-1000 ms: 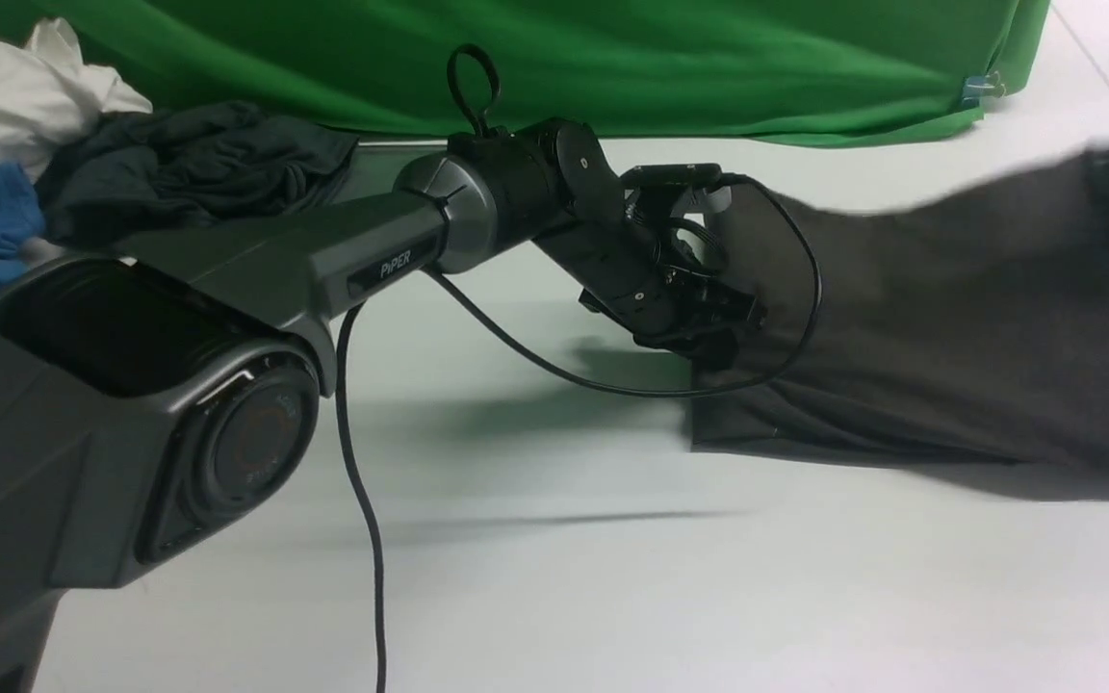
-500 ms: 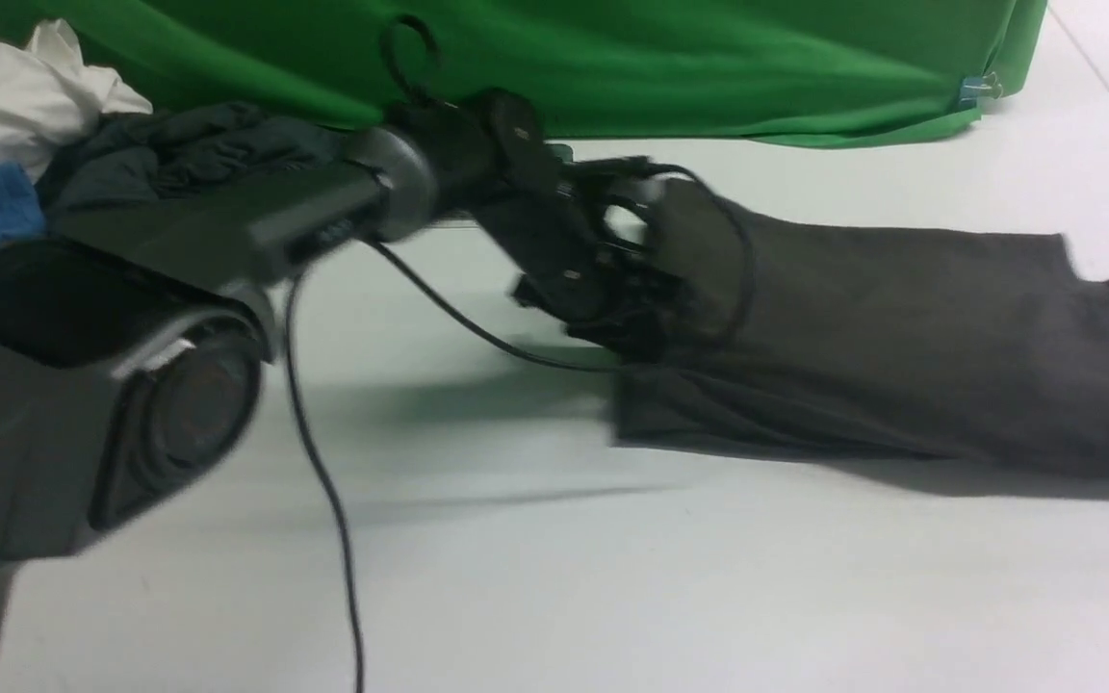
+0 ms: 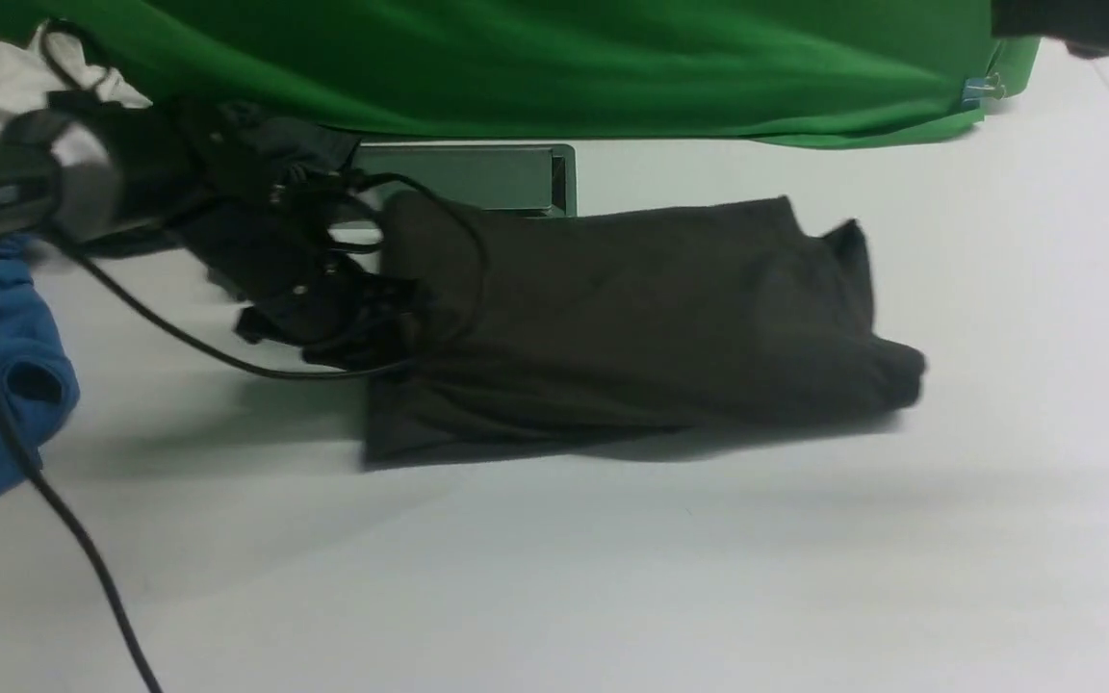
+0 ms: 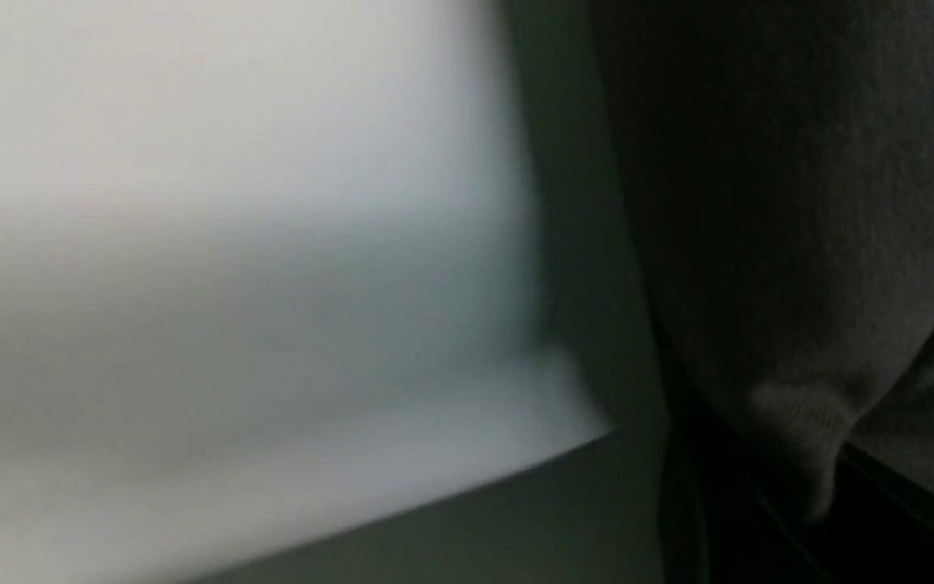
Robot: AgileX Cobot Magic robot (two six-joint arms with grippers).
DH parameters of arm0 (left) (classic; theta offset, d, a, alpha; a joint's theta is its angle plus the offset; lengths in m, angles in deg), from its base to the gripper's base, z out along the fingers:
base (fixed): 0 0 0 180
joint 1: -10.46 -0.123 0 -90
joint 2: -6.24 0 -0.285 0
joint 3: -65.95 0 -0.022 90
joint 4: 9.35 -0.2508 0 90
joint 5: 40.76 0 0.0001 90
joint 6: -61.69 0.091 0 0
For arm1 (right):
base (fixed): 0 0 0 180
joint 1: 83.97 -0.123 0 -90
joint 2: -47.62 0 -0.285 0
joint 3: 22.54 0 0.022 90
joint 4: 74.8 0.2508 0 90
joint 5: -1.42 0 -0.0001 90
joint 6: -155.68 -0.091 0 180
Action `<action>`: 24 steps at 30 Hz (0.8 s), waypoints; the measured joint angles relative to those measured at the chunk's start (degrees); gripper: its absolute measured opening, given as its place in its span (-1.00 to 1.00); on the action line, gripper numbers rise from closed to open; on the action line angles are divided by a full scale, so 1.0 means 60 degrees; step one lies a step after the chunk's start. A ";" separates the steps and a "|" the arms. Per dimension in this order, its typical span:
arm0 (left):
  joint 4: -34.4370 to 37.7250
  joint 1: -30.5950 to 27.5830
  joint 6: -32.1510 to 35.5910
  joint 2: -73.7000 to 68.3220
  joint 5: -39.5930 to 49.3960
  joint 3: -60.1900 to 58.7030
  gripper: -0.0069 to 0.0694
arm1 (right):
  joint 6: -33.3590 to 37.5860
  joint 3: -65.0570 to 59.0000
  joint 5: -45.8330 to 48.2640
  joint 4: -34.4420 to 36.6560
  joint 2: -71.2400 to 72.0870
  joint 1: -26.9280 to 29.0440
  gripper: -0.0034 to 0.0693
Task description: Fold a long-sleeved shirt on a white desktop.
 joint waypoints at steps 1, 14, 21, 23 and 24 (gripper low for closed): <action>-0.0062 -0.0005 0.0000 0.0024 -0.0066 0.0000 -0.59 | -0.0003 0.0000 0.0121 0.0027 0.0032 0.0001 -0.85; -0.0935 0.0018 -0.1175 0.0568 0.0979 0.0000 0.79 | 0.0105 -0.1292 0.1047 0.0155 0.2397 0.0010 -0.86; -0.0945 0.0288 -0.1372 0.2167 0.1990 0.0009 0.99 | 0.0022 -0.5130 -0.1291 0.0183 0.6288 0.0010 -0.86; -0.0900 0.0308 -0.1306 0.2960 0.2328 0.0009 1.00 | 0.0016 -0.6515 -0.2294 0.0184 0.7816 0.0010 -0.86; -0.0885 0.0308 -0.1296 0.3111 0.2388 0.0009 1.00 | 0.0011 -0.6751 -0.2470 0.0184 0.7934 0.0010 -0.85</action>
